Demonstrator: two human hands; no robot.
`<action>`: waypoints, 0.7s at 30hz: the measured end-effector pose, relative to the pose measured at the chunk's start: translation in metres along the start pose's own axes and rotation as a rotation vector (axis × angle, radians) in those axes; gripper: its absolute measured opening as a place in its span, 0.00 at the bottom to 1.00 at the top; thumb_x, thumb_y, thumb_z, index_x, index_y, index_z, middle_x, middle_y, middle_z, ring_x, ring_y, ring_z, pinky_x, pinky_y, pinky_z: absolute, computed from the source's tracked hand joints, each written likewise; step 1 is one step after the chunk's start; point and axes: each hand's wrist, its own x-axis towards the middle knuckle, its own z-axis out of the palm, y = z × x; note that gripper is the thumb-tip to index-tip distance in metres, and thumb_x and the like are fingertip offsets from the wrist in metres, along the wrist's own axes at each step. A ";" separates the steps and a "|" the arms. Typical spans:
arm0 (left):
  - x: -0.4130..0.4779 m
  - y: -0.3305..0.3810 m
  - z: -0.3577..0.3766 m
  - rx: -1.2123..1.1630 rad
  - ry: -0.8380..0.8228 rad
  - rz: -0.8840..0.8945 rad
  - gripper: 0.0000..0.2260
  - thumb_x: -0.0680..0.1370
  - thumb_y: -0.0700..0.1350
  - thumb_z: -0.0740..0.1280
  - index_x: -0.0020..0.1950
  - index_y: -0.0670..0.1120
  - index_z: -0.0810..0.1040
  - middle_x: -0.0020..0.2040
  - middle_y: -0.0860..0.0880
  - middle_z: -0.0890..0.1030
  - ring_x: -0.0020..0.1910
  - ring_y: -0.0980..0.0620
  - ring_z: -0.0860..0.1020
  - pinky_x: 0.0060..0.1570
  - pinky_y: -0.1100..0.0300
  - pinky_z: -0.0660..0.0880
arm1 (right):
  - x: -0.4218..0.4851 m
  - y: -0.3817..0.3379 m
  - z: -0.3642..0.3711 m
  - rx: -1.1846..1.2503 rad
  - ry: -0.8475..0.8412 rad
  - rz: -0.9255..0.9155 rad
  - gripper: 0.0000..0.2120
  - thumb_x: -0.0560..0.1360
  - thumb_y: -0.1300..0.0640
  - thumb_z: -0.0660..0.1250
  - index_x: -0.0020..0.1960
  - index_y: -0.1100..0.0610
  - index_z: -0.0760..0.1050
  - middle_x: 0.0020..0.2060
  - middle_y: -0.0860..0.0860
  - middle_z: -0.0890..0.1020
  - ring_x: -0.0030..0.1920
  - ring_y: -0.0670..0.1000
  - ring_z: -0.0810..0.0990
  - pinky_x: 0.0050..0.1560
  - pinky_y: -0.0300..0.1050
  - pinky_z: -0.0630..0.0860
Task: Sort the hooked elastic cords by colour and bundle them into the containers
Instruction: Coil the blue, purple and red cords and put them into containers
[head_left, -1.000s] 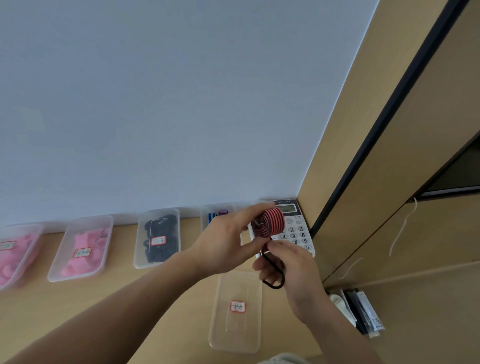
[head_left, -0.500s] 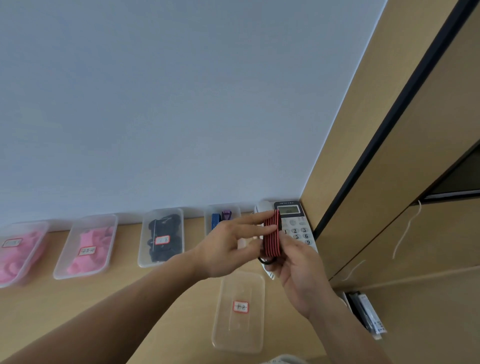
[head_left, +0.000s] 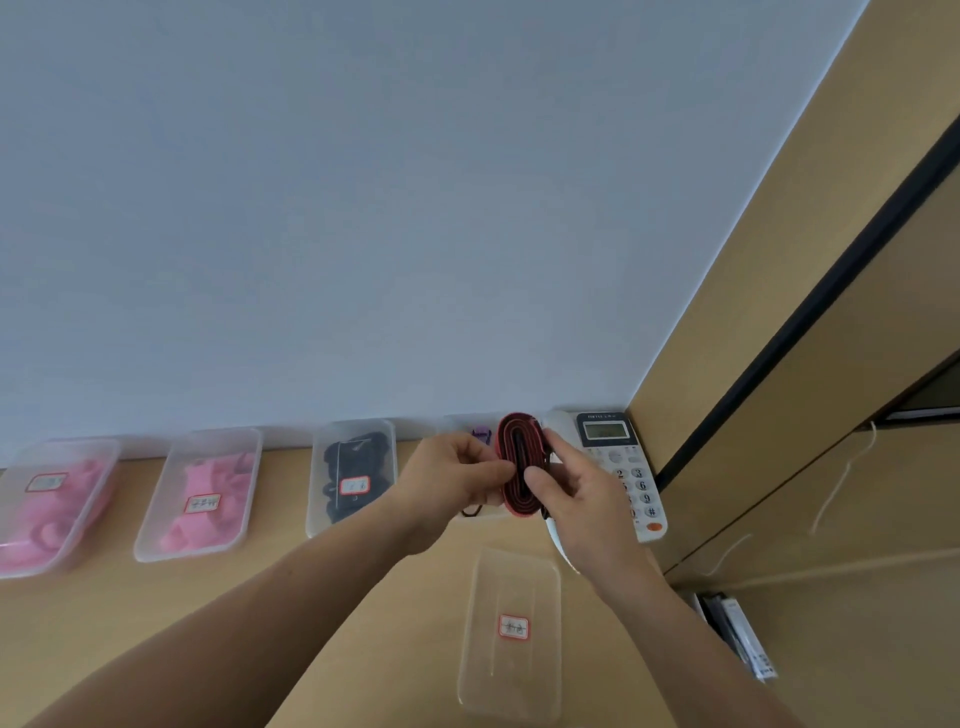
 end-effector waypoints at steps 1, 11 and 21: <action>0.002 -0.005 -0.004 -0.061 0.015 -0.019 0.05 0.74 0.35 0.72 0.44 0.37 0.76 0.34 0.44 0.81 0.32 0.50 0.78 0.37 0.58 0.73 | 0.004 0.001 0.003 -0.041 -0.015 -0.010 0.23 0.76 0.56 0.69 0.70 0.46 0.71 0.45 0.44 0.86 0.49 0.45 0.83 0.57 0.50 0.78; 0.049 -0.047 -0.026 0.359 0.066 -0.020 0.07 0.76 0.44 0.71 0.51 0.44 0.79 0.47 0.51 0.84 0.47 0.51 0.81 0.50 0.52 0.77 | 0.067 0.018 0.008 -0.326 -0.240 -0.048 0.26 0.73 0.62 0.69 0.59 0.33 0.76 0.43 0.35 0.84 0.48 0.38 0.82 0.57 0.44 0.77; 0.068 -0.088 -0.024 0.934 0.082 -0.133 0.34 0.71 0.55 0.71 0.74 0.49 0.62 0.68 0.50 0.69 0.67 0.50 0.68 0.65 0.56 0.68 | 0.142 0.050 0.033 -0.747 -0.693 -0.212 0.21 0.72 0.56 0.70 0.64 0.42 0.75 0.55 0.44 0.83 0.55 0.48 0.80 0.56 0.45 0.75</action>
